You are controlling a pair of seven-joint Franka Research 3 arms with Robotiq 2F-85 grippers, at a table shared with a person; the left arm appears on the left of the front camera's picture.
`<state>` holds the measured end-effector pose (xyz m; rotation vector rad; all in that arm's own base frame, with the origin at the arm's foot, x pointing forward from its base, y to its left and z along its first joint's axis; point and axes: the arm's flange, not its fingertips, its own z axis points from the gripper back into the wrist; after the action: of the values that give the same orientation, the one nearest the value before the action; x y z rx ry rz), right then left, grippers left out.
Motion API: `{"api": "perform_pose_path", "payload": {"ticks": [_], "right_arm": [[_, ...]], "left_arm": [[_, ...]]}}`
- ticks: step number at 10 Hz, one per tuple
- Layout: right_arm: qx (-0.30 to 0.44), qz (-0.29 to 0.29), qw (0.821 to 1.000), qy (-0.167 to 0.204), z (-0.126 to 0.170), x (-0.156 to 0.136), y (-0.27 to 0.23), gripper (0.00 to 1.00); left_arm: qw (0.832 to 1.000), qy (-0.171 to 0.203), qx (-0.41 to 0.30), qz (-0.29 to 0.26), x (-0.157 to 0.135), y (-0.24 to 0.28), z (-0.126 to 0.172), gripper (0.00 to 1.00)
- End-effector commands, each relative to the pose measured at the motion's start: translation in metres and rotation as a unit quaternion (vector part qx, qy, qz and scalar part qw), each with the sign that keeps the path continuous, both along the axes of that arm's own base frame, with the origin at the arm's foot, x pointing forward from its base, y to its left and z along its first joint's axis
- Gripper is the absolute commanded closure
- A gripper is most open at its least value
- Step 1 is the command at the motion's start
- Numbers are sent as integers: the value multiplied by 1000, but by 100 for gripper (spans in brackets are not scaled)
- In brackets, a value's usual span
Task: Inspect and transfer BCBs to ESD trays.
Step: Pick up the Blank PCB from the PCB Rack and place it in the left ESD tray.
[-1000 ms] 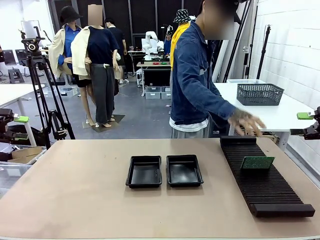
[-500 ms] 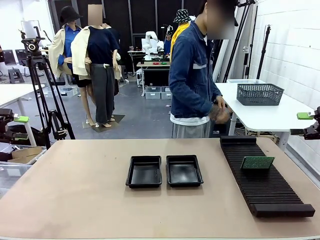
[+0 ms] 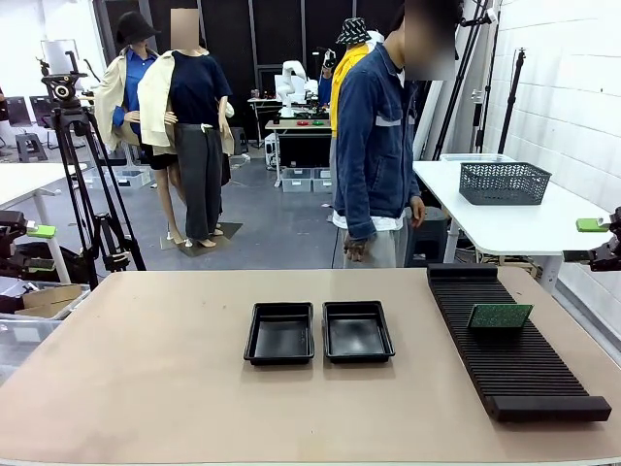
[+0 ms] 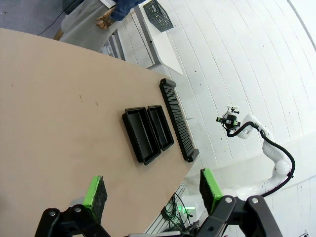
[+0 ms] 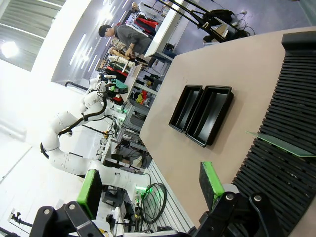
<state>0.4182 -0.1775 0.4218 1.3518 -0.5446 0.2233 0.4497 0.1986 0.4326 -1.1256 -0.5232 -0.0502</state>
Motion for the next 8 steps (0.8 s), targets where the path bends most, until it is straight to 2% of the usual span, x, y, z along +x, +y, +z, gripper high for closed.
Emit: {"api": "perform_pose_path", "payload": {"ticks": [1,4,6,8], "right_arm": [[0,0,1000,0,0,0,0,0],[-125,32,991,-31,21,24,27,0],[-198,57,977,-58,38,38,43,0],[-273,107,952,-86,58,59,60,0]], "left_arm": [[1000,0,3,1,-1,1,1,0],[1000,0,3,1,-1,1,1,0],[1000,0,3,1,-1,1,1,0],[1000,0,3,1,-1,1,1,0]]}}
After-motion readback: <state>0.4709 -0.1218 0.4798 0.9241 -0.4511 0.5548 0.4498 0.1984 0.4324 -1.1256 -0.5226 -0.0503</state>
